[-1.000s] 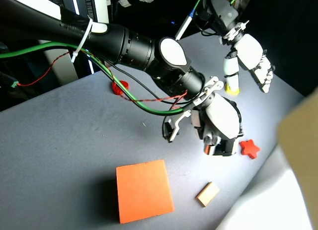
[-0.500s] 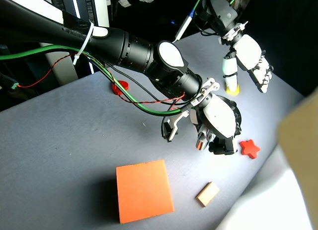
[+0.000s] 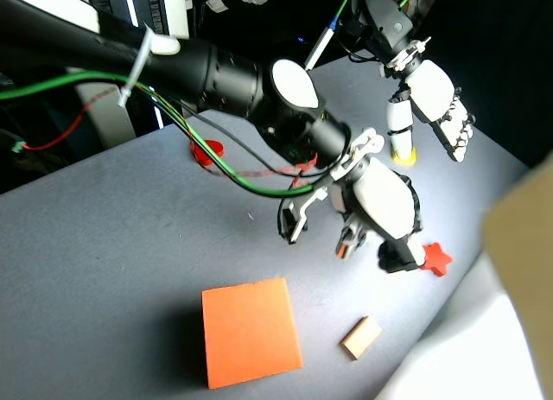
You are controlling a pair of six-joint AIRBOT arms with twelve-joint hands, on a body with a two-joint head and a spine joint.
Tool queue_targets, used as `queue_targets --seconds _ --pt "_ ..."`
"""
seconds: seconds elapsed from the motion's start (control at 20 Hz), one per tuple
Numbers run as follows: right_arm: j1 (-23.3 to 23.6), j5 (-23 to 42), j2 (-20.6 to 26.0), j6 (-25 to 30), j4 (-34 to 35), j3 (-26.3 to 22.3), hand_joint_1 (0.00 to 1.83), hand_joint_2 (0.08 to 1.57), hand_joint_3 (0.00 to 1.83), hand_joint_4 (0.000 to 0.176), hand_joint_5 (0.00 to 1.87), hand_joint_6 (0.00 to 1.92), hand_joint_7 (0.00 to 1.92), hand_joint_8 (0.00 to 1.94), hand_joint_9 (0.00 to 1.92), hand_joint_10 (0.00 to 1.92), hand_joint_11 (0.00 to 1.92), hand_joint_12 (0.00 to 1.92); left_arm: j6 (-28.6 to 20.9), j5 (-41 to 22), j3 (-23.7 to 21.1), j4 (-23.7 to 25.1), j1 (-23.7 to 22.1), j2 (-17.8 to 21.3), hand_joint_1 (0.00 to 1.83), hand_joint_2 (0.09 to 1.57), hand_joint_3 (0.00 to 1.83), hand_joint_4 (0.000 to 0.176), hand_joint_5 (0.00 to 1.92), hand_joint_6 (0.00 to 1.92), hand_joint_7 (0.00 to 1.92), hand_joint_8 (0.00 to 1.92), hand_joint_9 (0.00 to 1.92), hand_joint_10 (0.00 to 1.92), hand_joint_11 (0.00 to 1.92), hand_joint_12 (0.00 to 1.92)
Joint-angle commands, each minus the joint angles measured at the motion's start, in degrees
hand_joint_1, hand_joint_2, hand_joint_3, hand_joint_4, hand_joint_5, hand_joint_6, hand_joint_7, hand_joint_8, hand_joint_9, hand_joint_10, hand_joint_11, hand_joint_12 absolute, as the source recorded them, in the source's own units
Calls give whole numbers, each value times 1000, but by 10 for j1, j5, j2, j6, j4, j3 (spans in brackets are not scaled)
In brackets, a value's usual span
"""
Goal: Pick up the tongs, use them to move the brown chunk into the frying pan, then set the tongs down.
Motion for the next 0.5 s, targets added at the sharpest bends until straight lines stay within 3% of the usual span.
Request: queue_targets --seconds 0.0,0.25,0.45 --pt "4 -10 9 -1 -27 -11 1010 1140 1 0 690 130 881 8 706 404 265 1411 -1 -40 1 38 -4 1 0 1213 0 0 76 2 117 4 114 5 0 200" --pt "-8 -8 88 -5 -27 -107 1008 1160 8 0 698 118 878 5 700 414 252 1434 -6 -26 -2 39 -10 -10 0 1206 0 0 66 1 101 2 97 1 0 172" --pt "-37 56 158 30 -39 -167 1019 1146 0 0 749 125 922 19 741 438 327 1409 -10 16 -6 62 -13 -16 0 1216 1 0 112 6 142 5 131 6 0 282"
